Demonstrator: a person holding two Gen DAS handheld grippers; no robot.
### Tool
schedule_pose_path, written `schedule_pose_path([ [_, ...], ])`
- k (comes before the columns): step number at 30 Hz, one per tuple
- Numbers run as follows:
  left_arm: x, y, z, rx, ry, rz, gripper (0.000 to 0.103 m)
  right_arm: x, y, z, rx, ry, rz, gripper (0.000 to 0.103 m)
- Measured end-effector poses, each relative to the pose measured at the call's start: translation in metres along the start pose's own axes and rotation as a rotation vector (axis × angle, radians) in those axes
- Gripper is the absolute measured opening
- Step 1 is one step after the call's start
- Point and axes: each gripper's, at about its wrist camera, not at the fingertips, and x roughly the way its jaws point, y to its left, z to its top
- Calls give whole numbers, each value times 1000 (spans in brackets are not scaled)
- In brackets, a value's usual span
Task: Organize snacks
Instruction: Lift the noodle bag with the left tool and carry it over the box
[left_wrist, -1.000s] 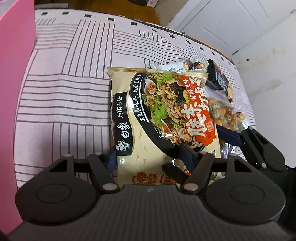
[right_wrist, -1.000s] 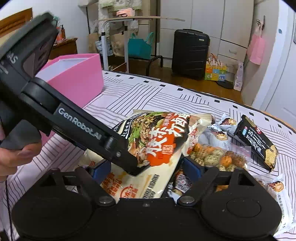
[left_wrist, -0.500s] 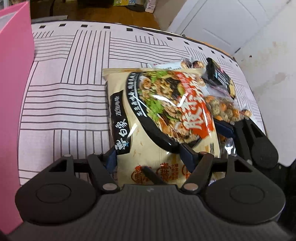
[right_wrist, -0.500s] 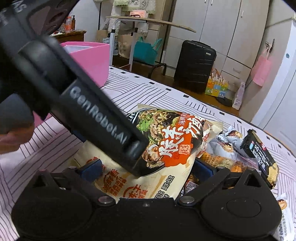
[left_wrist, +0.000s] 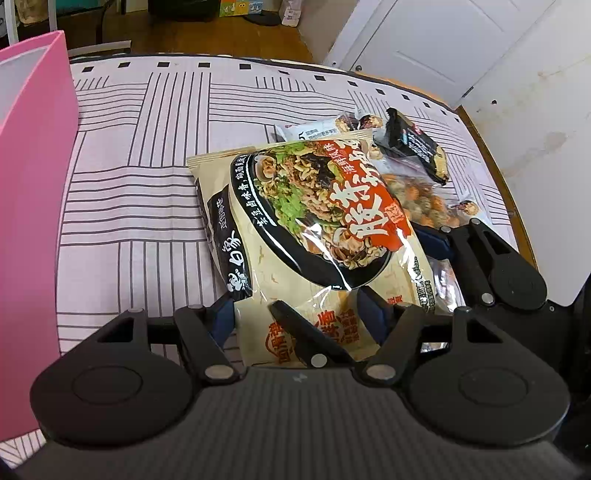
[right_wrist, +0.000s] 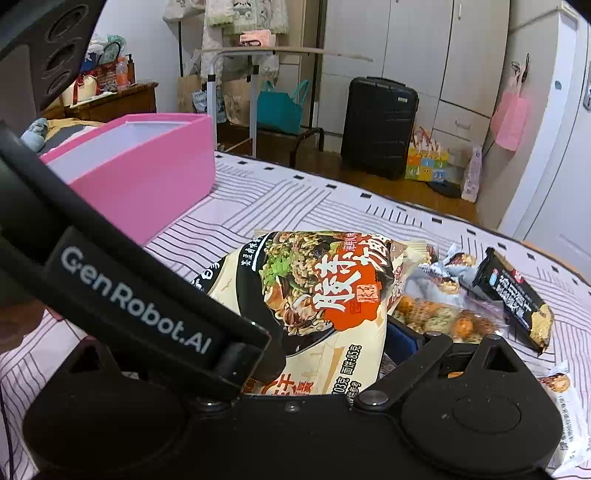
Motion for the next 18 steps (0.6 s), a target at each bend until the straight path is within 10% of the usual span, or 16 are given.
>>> schedule_pose_path([
  [18, -66, -20, -38, 20, -32, -17, 67, -72, 27, 1, -43, -67, -7, 93],
])
